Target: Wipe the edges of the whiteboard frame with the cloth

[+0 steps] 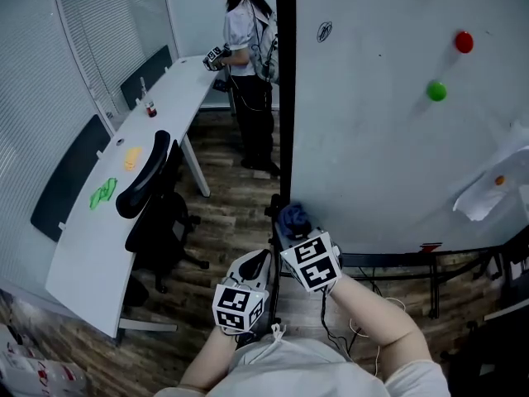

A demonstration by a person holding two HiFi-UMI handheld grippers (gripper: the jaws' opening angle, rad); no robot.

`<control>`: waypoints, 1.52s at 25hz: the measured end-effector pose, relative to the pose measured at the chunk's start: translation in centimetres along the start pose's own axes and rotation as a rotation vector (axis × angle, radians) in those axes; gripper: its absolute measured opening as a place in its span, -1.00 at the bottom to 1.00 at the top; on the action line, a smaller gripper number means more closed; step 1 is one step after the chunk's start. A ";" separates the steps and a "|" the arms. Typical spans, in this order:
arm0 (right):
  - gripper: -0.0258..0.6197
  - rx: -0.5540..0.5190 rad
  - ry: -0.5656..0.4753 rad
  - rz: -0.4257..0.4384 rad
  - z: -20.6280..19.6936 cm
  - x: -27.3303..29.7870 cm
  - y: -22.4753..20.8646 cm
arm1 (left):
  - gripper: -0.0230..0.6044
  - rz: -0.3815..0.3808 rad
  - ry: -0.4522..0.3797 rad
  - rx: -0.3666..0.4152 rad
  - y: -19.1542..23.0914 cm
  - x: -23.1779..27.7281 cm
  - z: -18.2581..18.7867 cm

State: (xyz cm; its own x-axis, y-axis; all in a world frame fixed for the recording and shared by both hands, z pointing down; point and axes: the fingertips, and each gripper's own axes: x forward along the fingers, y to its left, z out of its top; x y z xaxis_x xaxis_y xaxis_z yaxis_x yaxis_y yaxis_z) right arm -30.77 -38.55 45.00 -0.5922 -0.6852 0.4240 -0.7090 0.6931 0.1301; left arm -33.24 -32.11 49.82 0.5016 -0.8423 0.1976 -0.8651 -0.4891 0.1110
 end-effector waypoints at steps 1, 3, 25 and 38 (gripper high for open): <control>-0.68 -0.010 -0.015 -0.004 0.8 -0.4 -0.1 | -0.87 -0.002 -0.010 0.006 -0.1 0.0 0.5; -0.68 -0.031 -0.046 -0.011 2.5 -1.1 0.0 | -0.87 -0.001 -0.035 0.018 -0.1 0.1 1.6; -0.68 -0.148 -0.277 -0.064 17.0 -7.2 -1.9 | -0.87 0.030 -0.222 0.117 1.3 -0.1 12.1; -0.68 -0.183 -0.385 -0.045 25.5 -11.0 -3.1 | -0.87 -0.029 -0.308 0.187 -0.4 1.0 18.8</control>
State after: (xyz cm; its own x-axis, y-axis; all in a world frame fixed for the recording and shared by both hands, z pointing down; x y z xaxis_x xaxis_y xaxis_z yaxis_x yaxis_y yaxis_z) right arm -31.78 -38.87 17.05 -0.6868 -0.7249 0.0530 -0.6782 0.6654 0.3120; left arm -32.33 -37.02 31.70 0.5277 -0.8424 -0.1089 -0.8494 -0.5227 -0.0731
